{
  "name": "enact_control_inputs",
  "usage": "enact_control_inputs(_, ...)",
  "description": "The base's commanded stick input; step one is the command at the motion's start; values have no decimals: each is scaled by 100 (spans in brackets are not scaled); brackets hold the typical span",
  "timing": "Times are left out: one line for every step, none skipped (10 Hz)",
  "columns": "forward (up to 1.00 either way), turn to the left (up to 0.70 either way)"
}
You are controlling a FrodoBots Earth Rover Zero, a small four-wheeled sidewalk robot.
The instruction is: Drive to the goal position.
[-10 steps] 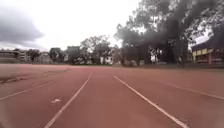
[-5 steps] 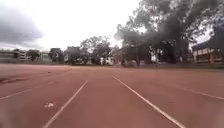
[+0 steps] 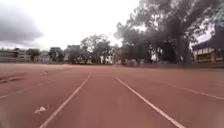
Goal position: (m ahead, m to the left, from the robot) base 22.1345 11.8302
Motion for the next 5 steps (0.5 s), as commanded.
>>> enact_control_inputs(45,0)
enact_control_inputs(45,0)
enact_control_inputs(45,0)
enact_control_inputs(45,0)
enact_control_inputs(45,0)
